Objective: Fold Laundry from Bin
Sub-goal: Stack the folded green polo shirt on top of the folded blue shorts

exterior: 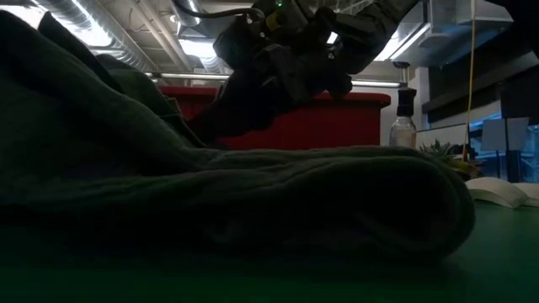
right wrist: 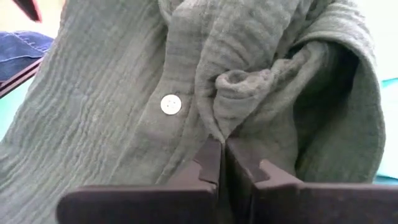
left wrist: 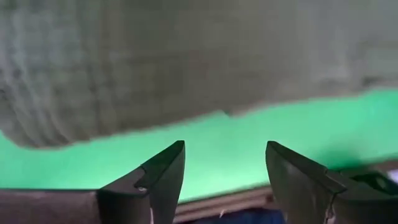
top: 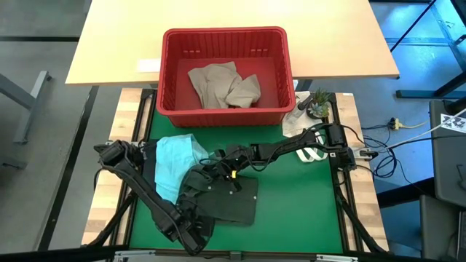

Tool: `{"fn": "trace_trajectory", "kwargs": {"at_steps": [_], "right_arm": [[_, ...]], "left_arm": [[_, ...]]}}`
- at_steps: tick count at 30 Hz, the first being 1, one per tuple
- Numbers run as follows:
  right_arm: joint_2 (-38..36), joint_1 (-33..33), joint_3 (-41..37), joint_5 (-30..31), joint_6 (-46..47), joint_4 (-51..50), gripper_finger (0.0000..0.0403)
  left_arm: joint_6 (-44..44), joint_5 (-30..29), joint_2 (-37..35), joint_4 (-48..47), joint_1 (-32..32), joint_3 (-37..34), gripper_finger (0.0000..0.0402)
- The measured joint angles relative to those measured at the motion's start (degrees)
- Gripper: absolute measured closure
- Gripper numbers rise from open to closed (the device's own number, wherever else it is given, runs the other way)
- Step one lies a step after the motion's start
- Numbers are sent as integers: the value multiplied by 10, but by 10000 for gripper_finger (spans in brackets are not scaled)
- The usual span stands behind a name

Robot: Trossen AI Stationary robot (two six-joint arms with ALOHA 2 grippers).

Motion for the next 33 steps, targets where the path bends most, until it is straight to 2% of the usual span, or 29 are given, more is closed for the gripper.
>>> {"fn": "trace_trajectory", "kwargs": {"at_steps": [3,7,20,33], "right_arm": [[0,0,0,0,-1,0,398],[0,0,0,-3,-4,-1,395],[0,0,0,-5,-4,-5,400],[0,0,0,-5,-5,-6,399]], "left_arm": [[-35,1,1,12,-4,-29,184],[-38,-6,1,28,-8,-62,184],[-7,-208,1,28,-43,-76,184],[-4,-363,1,37,-72,-76,184]]}}
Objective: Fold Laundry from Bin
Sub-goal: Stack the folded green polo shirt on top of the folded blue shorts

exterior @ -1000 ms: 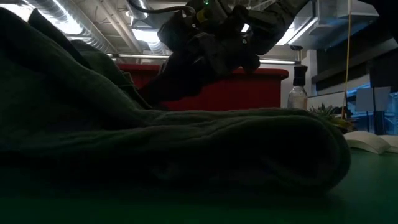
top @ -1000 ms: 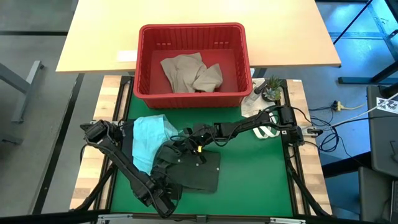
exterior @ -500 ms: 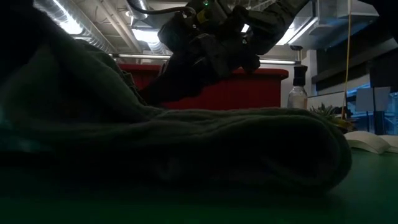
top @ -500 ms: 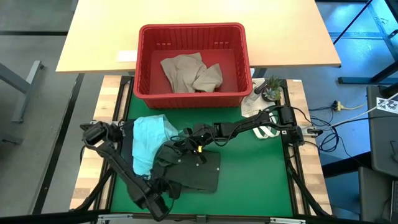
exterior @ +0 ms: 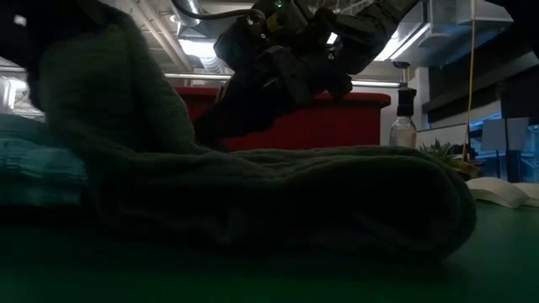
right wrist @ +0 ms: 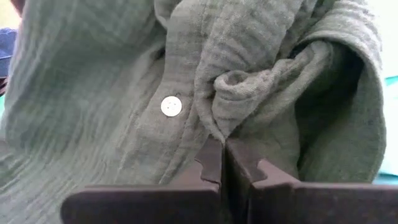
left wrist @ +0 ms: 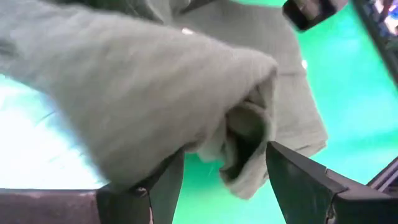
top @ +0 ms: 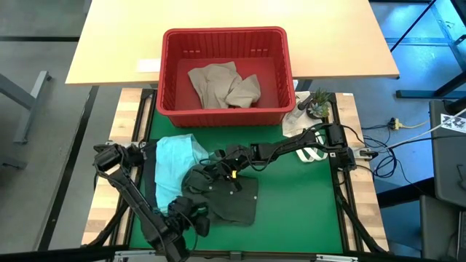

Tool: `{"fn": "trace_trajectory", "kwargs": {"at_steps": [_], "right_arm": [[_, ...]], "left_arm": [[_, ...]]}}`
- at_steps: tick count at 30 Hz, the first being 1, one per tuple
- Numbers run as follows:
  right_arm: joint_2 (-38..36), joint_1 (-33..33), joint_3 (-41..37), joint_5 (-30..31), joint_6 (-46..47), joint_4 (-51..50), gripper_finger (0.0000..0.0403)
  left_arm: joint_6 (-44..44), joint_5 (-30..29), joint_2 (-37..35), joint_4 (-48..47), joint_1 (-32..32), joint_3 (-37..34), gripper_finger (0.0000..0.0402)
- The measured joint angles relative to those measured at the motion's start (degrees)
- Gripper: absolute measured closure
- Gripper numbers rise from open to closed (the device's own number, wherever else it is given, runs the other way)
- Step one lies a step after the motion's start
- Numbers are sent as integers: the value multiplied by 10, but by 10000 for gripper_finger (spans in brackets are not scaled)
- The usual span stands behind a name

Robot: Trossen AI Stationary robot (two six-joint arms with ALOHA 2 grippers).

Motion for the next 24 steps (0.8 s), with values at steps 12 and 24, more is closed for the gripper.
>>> {"fn": "trace_trajectory", "kwargs": {"at_steps": [12,24], "right_arm": [[0,0,0,0,0,0,398],[0,0,0,0,0,0,398]], "left_arm": [[1,-16,-1,0,23,0,184],[1,64,-1,0,71,0,184]]}}
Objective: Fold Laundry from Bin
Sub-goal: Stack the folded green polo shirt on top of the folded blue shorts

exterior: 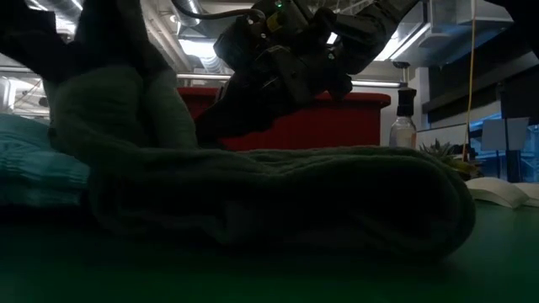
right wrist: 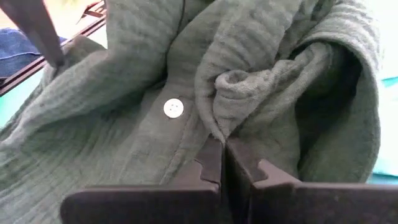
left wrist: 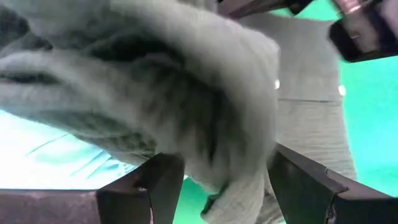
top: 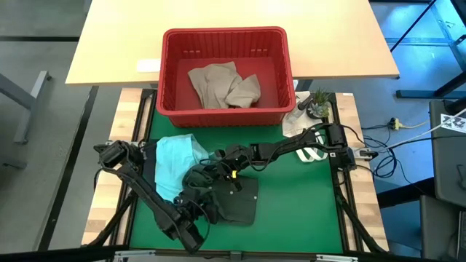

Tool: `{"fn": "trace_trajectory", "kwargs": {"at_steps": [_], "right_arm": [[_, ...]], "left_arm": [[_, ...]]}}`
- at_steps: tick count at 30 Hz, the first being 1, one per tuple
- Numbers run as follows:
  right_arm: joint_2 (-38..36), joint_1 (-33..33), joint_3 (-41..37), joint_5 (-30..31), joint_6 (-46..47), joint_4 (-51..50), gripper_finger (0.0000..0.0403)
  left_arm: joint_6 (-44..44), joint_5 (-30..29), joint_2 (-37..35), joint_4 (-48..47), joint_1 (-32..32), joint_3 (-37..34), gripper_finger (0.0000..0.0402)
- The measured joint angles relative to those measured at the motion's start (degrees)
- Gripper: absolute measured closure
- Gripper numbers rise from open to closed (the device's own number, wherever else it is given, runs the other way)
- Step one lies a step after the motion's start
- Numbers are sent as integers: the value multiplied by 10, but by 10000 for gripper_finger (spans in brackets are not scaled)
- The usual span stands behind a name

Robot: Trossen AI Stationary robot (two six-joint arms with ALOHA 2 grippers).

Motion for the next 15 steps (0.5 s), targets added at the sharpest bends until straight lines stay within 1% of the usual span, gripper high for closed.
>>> {"fn": "trace_trajectory", "kwargs": {"at_steps": [2,8,15], "right_arm": [[0,0,0,0,0,0,398],[0,0,0,0,0,0,398],[0,0,0,0,0,0,398]], "left_arm": [[0,17,0,0,7,0,184],[19,24,0,0,33,0,184],[30,56,0,1,55,0,184]]}}
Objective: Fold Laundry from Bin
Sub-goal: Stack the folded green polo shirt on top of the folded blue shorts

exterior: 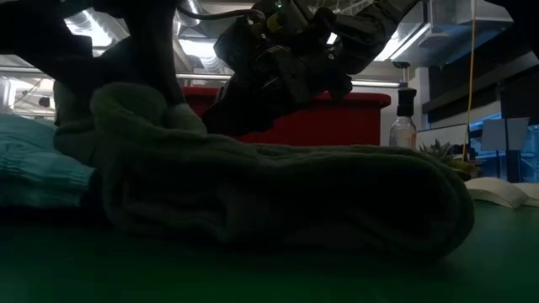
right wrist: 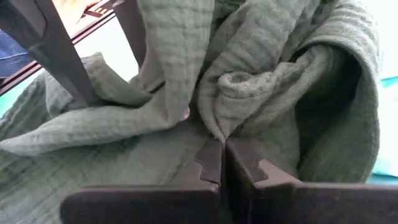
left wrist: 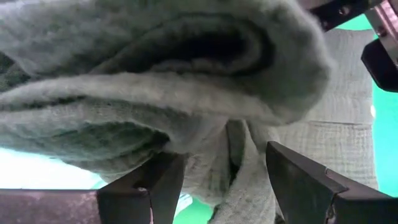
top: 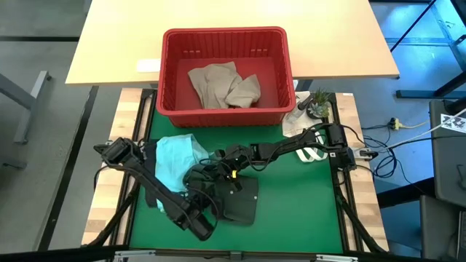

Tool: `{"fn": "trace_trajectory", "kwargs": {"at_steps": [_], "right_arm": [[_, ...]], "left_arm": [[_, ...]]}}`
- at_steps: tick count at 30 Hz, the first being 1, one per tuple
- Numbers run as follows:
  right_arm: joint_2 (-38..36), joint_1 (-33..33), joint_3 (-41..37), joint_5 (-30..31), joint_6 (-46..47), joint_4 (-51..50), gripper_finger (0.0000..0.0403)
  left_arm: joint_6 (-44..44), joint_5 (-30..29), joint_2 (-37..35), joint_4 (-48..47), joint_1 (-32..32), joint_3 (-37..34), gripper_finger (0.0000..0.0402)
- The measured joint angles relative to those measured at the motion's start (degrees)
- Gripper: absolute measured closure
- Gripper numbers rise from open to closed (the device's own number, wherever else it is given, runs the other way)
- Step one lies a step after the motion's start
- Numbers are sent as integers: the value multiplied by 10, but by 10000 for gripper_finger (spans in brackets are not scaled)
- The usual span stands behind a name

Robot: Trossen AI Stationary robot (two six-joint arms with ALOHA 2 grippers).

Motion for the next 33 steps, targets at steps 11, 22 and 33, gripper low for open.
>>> {"fn": "trace_trajectory", "kwargs": {"at_steps": [11,22,33], "right_arm": [[0,0,0,0,0,-1,398],[0,0,0,0,3,-5,398],[0,0,0,-11,7,-9,398]], "left_arm": [[-1,-29,0,47,27,0,184],[21,10,0,45,56,0,184],[44,119,18,41,82,0,184]]}}
